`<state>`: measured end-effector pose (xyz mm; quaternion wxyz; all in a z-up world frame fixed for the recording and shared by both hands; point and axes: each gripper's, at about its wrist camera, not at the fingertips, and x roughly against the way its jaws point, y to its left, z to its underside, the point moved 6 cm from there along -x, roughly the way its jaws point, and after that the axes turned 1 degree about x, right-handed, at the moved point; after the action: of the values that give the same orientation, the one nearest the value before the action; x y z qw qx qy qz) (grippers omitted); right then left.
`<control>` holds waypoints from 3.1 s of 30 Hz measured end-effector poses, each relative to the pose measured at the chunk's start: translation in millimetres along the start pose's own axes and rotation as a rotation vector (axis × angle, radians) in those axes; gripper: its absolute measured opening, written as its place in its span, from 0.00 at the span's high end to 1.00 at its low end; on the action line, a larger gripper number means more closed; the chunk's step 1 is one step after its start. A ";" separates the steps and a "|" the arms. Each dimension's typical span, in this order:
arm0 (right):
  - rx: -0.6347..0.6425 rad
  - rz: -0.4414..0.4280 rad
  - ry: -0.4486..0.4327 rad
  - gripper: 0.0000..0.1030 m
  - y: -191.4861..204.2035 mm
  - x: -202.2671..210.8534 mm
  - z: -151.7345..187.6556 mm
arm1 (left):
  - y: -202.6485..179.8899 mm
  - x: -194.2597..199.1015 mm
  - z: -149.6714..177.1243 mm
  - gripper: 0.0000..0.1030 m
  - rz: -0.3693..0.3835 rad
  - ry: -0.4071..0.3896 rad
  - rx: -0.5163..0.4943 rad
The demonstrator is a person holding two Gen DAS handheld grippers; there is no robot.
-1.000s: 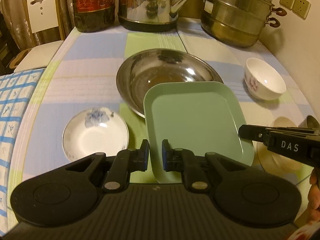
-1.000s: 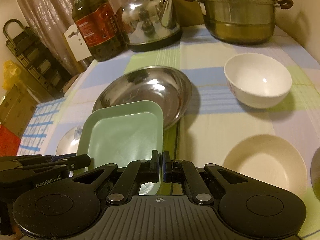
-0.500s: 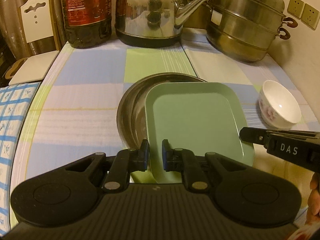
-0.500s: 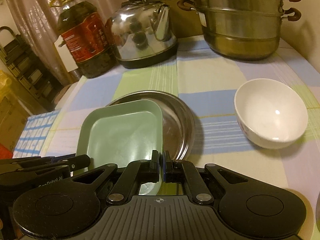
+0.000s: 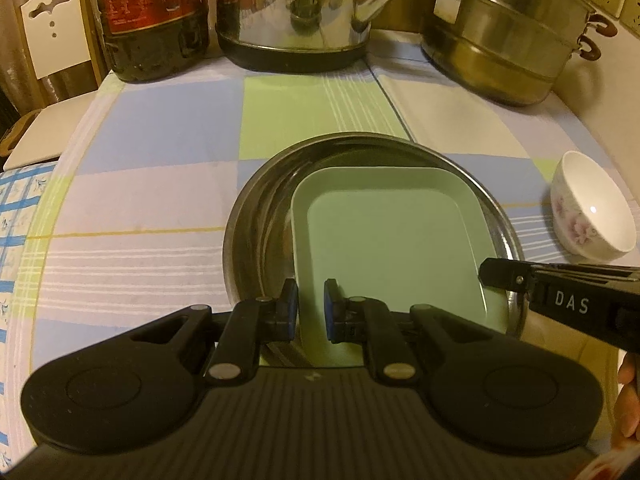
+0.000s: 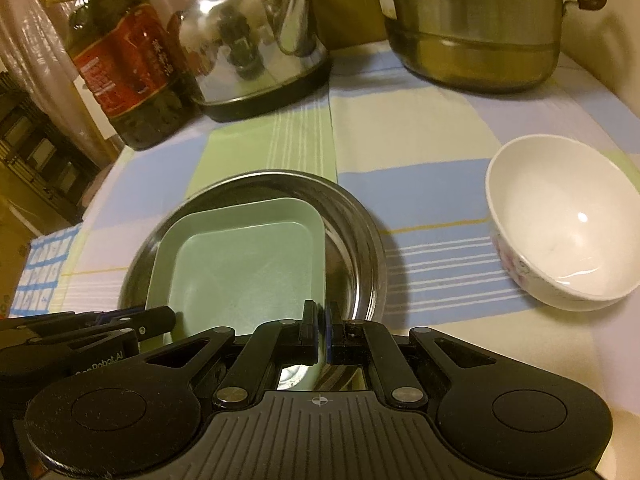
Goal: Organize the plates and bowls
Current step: 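Lift the green plate with the right tool and lower it into the steel plate, then open the right tool and withdraw from the green plate, then move the left tool to the white floral saucer and grip its rim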
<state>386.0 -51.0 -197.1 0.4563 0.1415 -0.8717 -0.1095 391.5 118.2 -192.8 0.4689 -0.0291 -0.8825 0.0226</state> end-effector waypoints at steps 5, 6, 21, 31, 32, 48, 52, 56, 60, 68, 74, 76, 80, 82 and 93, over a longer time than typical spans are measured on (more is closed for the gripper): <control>-0.010 0.010 0.014 0.96 -1.0 -9.3 -0.7 | 0.9 -8.1 -2.0 0.88 0.002 0.016 -0.002; -0.011 0.011 0.017 0.96 -1.2 -9.9 -0.2 | 1.0 -9.6 -1.8 0.88 0.001 0.022 -0.001; 0.056 0.034 -0.006 0.96 4.1 -6.0 -3.1 | -5.4 2.4 -6.3 0.84 -0.025 -0.009 -0.032; 0.034 -0.040 -0.025 0.94 7.2 32.1 2.3 | -10.8 53.1 3.6 0.78 -0.009 -0.057 -0.007; 0.033 -0.047 -0.025 0.94 7.7 36.7 4.1 | -11.0 58.5 6.7 0.78 -0.009 -0.057 -0.001; 0.037 -0.165 -0.032 0.55 2.9 116.1 54.6 | -35.0 132.7 71.6 0.74 -0.044 -0.037 0.073; 0.062 -0.188 -0.021 0.54 2.0 133.1 68.5 | -40.5 147.6 85.8 0.74 -0.054 -0.035 0.097; 0.085 -0.205 -0.007 0.53 1.8 146.2 82.3 | -45.6 162.9 99.8 0.73 -0.066 -0.038 0.122; 0.098 -0.230 0.014 0.52 0.9 156.4 94.7 | -48.3 176.6 115.1 0.73 -0.080 -0.041 0.143; 0.141 -0.253 0.039 0.51 2.5 171.1 113.0 | -54.3 193.6 141.3 0.71 -0.100 -0.029 0.173; 0.161 -0.256 0.064 0.49 2.7 174.5 123.7 | -57.0 199.0 154.1 0.70 -0.105 -0.020 0.187; 0.162 -0.257 0.073 0.48 3.4 174.2 126.0 | -57.0 199.4 157.5 0.70 -0.104 -0.016 0.192; 0.163 -0.259 0.093 0.47 5.0 171.2 130.1 | -54.7 197.5 163.1 0.70 -0.108 0.000 0.201; 0.162 -0.260 0.107 0.46 6.6 168.4 132.1 | -51.9 196.1 166.1 0.70 -0.110 0.012 0.208; 0.164 -0.264 0.171 0.43 23.4 148.7 137.3 | -27.6 187.7 171.5 0.69 -0.138 0.056 0.232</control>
<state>188.2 -72.2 -152.8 0.4971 0.3005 -0.8096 -0.0846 143.7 102.1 -131.7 0.4939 0.0855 -0.8605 0.0913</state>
